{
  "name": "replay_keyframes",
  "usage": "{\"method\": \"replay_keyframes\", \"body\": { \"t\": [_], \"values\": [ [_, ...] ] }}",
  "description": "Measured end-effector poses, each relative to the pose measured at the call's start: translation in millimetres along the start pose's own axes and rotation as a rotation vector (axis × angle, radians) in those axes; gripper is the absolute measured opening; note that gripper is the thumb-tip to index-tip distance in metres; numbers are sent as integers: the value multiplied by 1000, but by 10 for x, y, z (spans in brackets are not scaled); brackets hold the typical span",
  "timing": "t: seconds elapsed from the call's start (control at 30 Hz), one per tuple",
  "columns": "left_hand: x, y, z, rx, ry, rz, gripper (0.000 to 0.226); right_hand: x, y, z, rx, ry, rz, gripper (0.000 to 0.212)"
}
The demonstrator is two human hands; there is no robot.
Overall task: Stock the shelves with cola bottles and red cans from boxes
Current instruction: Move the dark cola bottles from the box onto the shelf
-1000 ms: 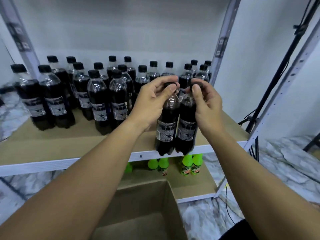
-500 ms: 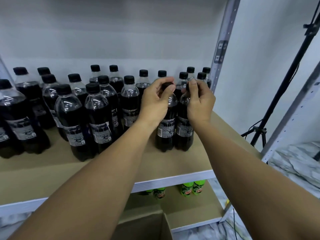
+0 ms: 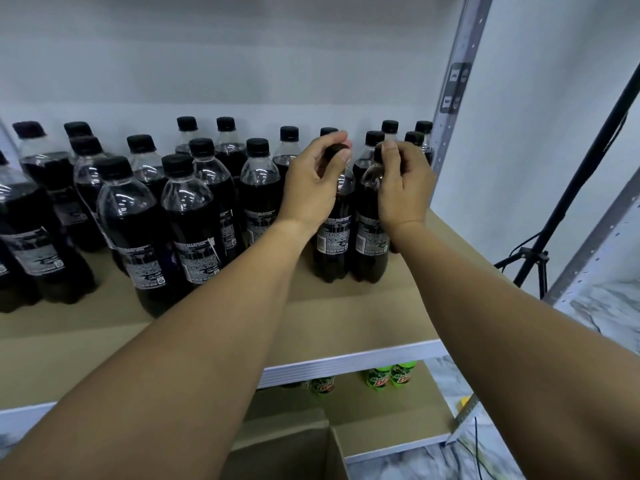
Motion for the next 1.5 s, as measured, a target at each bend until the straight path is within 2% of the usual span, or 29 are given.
{"method": "replay_keyframes", "body": {
  "t": [0.17,0.27,0.3,0.37,0.47,0.57,0.67,0.8,0.93,1.1,1.2,1.37,1.5],
  "values": [
    [95,-56,-235,-29,-56,70,64,-51,-202,-189,-33,20,76,34],
    [216,-203,-672,-17,-81,-7,66,-91,-512,-553,6,-17,24,36],
    [262,-265,-857,-25,-83,-26,63,-91,-610,-720,-26,-38,36,35],
    [334,-411,-1251,-72,-113,-43,55,-70,-735,-1091,-235,-43,131,32],
    [384,-682,-1881,-171,-242,-42,42,-56,-818,-1718,-752,36,235,33],
    [310,-1022,-2493,-286,-371,18,34,18,-874,-2333,-1179,133,213,40],
    [121,-1452,-3124,-457,-589,165,43,126,-862,-2907,-1510,122,88,52],
    [-226,-2061,-4004,-767,-838,400,64,251,-714,-3637,-1851,-97,-83,61],
    [-538,-2489,-4636,-920,-1077,522,79,425,-524,-4293,-2126,-397,-305,71],
    [-699,-2579,-4807,-1081,-1146,635,86,656,-461,-4543,-2297,-662,-489,68],
    [-807,-2592,-4862,-1137,-1116,704,77,705,-471,-4581,-2334,-741,-554,64],
    [-807,-2619,-4876,-1070,-1031,711,58,676,-483,-4632,-2336,-779,-540,58],
    [-751,-2503,-4874,-968,-968,654,51,615,-515,-4524,-2243,-737,-543,54]
  ]
}}
Point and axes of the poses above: each hand's wrist, its own z-axis towards the middle knuckle, its own y-axis out of the palm, x = y × z, the point moved 4 cm from there along z, towards the middle knuckle, and after that the axes turned 14 degrees about -z, right-handed, at the moved point
